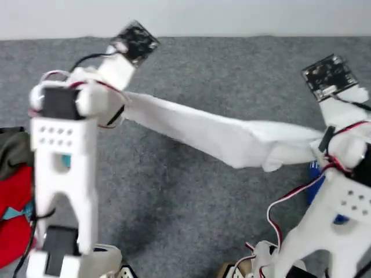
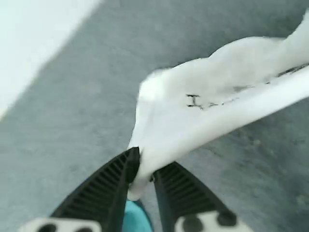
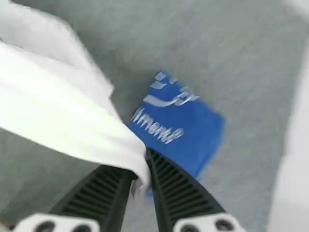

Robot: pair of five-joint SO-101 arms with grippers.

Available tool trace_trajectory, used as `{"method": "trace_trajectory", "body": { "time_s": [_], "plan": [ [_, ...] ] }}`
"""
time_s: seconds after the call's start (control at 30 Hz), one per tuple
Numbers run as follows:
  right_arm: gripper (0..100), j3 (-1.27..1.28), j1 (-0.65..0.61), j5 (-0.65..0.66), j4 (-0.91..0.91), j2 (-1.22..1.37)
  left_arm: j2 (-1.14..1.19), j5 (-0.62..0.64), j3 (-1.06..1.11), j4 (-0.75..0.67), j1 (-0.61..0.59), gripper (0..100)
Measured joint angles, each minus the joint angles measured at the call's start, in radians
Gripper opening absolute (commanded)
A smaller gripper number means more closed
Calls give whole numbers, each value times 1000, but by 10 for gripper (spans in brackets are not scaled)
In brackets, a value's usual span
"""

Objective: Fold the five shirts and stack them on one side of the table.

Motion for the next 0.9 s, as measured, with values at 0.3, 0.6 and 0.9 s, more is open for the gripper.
{"method": "trace_trajectory", "body": {
  "time_s": [0.3,0.6,0.9],
  "plan": [
    [11,-336,0,41,-190,-8,-298,0,0,-137,-23,16],
    [11,-500,0,123,-422,-35,-514,-140,-2,-347,-34,16],
    [11,-577,0,144,-423,-138,-723,-209,-18,-284,-38,16]
  ]
}}
